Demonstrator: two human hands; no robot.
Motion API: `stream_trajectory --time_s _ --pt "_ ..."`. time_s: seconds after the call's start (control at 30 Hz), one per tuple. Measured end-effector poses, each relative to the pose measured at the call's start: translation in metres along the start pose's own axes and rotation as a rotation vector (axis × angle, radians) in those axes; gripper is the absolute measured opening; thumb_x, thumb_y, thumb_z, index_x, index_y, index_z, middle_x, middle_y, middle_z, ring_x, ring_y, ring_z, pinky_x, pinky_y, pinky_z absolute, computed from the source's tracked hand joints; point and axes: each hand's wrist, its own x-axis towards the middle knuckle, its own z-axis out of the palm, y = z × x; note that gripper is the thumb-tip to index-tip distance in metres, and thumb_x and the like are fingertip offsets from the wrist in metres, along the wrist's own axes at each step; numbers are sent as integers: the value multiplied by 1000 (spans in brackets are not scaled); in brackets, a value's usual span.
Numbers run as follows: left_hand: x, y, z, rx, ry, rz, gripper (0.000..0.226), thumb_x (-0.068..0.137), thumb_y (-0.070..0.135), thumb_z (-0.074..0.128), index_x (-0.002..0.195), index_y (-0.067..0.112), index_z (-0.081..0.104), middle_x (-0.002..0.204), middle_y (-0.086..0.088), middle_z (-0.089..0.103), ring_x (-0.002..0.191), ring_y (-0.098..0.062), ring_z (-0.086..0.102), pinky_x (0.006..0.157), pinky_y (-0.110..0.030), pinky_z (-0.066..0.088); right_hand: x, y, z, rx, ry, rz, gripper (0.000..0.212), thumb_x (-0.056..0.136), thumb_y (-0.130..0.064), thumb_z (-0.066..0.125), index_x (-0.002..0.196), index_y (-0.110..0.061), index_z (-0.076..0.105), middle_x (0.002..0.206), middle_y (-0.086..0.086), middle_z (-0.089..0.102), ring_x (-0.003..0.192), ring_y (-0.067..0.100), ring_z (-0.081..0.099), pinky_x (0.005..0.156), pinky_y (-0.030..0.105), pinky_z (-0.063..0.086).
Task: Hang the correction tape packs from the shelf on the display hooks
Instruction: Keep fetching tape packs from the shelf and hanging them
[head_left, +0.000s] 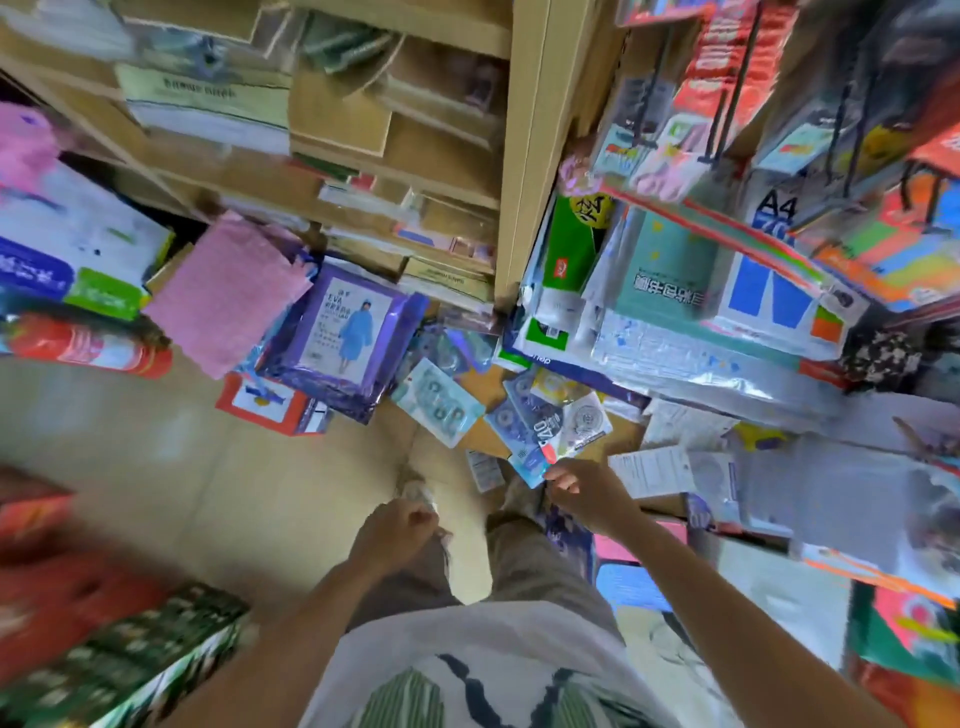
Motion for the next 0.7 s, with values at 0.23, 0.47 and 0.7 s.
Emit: stream_trajectory --time_s 0.23,0.47,0.7 --pt "54 -69 39 -104 -52 -44 14 95 26 63 91 19 75 81 11 52 91 -21 62 72 -25 34 40 24 97 42 -20 118 20 83 -23 71 100 -12 73 91 1 75 88 19 70 82 31 52" --pt "137 -160 90 -258 -29 -67 8 92 26 66 85 29 68 86 11 65 86 -14 61 71 -24 38 124 47 202 34 -40 214 15 87 -21 73 97 -11 71 88 2 71 80 15 64 73 25 43" --pt "224 -254 184 -374 96 -54 9 92 29 65 89 28 73 99 18 72 91 -6 67 78 -25 48 270 141 307 -29 -43 285 34 87 -27 72 113 -5 69 106 10 72 102 25 67 79 20 48"
